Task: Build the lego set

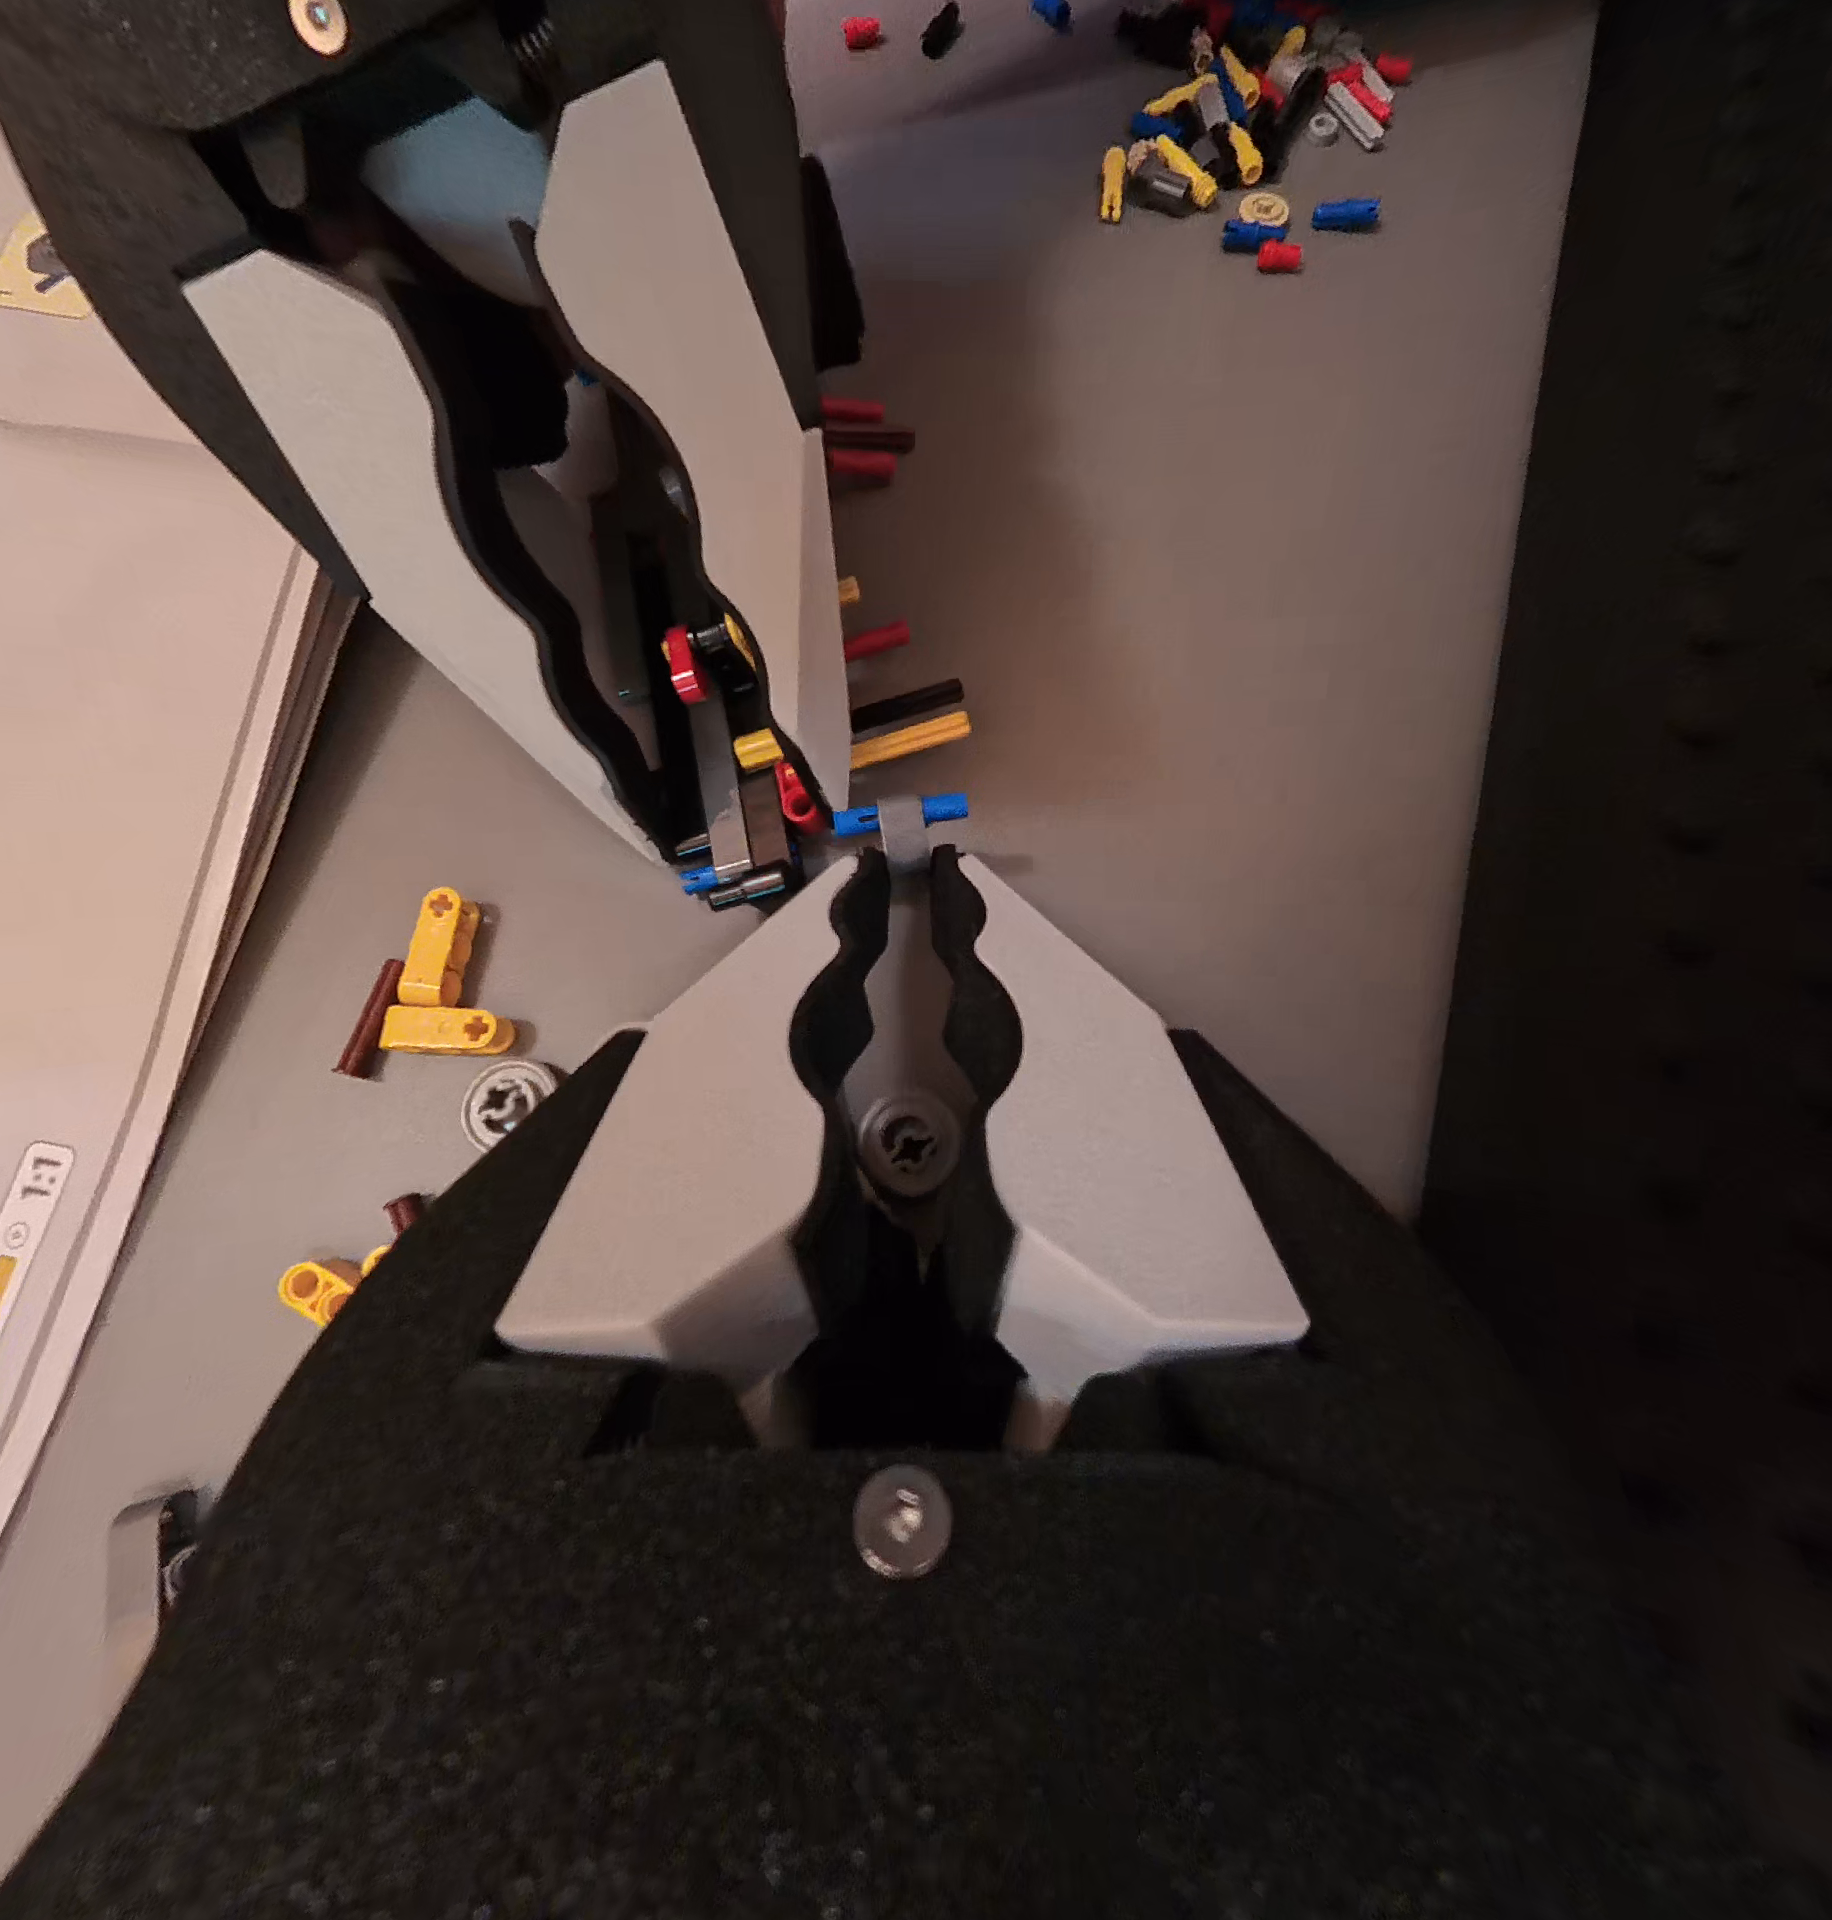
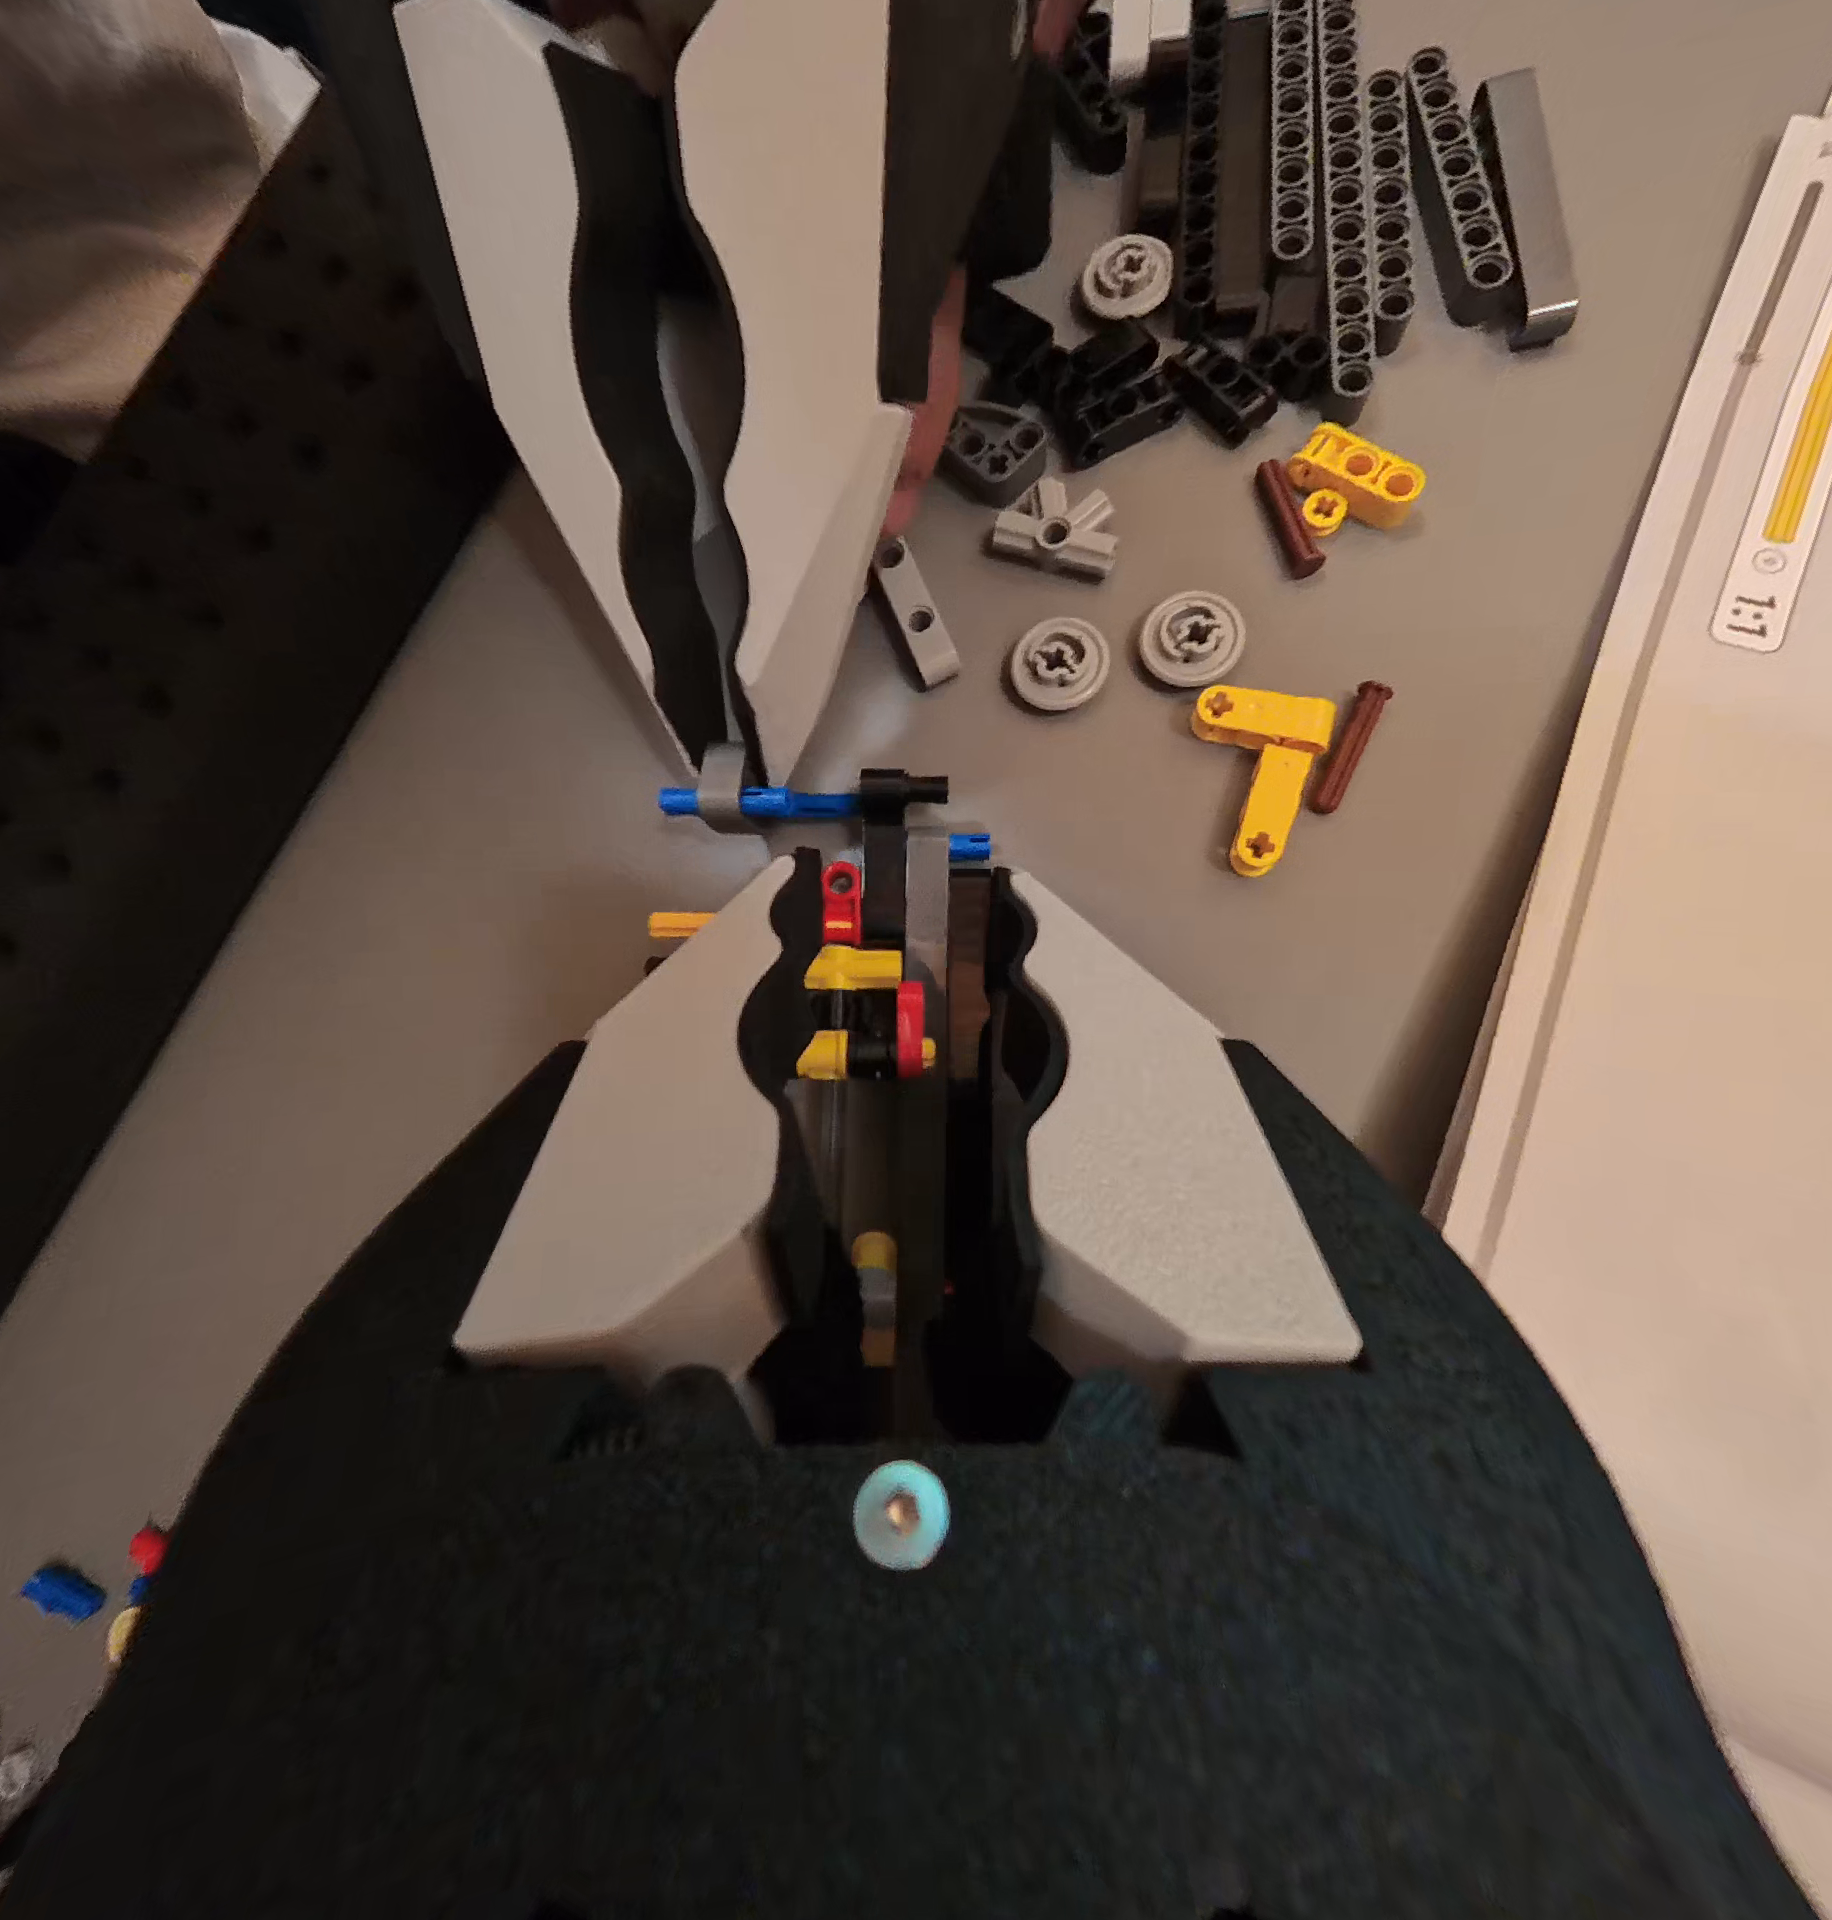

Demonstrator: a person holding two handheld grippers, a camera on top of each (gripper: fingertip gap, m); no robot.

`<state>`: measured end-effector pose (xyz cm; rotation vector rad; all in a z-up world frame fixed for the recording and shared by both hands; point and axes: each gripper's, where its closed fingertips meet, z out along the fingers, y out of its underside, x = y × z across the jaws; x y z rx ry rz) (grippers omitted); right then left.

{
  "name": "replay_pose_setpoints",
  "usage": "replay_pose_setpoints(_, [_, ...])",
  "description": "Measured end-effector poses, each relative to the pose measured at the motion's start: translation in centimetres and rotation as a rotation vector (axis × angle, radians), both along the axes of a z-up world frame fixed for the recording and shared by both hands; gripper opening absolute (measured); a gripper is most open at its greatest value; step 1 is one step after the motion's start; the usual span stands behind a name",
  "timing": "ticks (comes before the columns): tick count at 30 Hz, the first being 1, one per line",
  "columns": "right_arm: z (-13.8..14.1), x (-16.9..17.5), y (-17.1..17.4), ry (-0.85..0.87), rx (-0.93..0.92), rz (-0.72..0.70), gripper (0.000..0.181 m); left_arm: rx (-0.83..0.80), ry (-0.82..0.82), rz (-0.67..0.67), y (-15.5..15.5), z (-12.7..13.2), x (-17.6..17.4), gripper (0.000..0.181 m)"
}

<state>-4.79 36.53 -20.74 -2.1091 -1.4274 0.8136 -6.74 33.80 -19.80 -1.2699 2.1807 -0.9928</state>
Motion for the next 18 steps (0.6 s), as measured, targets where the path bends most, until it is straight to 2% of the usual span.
replay_pose_setpoints(18, [-0.13, 0.05, -0.31, -0.032, 0.052, 0.018, 0.032, -0.038, 0.012, 0.007, -0.02, 0.07, 0.16, 0.007])
